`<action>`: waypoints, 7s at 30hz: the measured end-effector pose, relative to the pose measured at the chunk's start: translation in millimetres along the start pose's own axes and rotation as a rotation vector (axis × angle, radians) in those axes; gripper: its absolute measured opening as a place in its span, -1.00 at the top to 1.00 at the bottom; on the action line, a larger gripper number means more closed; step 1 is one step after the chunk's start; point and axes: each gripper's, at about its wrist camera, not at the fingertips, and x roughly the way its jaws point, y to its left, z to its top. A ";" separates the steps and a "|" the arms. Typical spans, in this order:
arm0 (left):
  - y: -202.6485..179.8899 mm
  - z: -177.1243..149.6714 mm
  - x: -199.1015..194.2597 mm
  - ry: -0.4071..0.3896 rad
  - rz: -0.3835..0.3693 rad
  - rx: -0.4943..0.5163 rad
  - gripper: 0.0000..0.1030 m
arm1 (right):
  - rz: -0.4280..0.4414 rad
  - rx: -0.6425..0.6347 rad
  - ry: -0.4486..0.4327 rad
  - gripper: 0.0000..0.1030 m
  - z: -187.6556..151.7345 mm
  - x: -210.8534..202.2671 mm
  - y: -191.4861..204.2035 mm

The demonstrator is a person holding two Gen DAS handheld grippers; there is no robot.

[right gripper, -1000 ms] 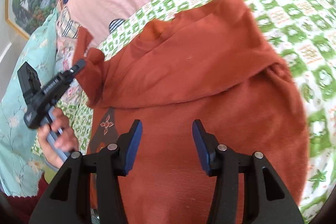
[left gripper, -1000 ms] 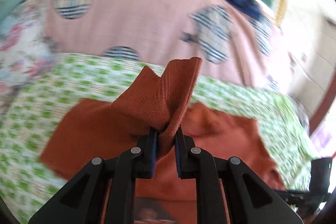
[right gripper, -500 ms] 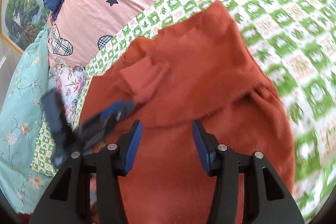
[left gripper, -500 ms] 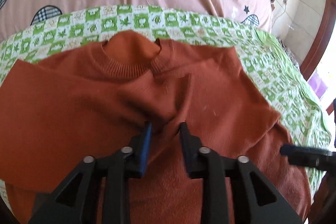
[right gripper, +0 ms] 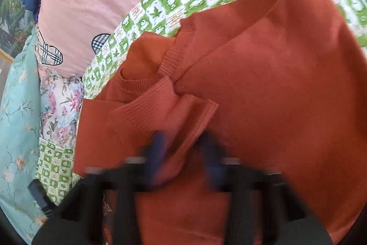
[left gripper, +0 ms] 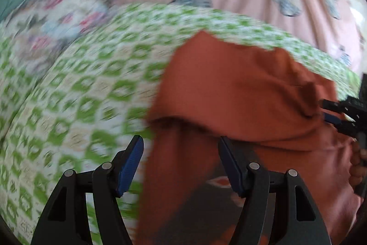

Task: Fold small clothes

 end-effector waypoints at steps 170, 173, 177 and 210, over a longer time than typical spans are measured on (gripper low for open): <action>63.2 -73.1 -172.6 -0.139 -0.646 -0.087 0.88 | 0.160 -0.155 -0.306 0.84 -120.8 -250.2 -53.3; 46.6 -32.4 -168.5 -0.195 -0.593 -0.049 0.88 | 0.102 -0.159 -0.317 0.84 -78.9 -232.6 -53.4; 24.3 22.1 -140.2 -0.215 -0.502 -0.004 0.88 | 0.047 -0.158 -0.292 0.84 -26.0 -198.2 -56.7; -103.3 33.6 69.5 0.174 -0.493 0.219 0.38 | -0.105 -0.413 0.149 0.51 -2.6 -26.2 -25.4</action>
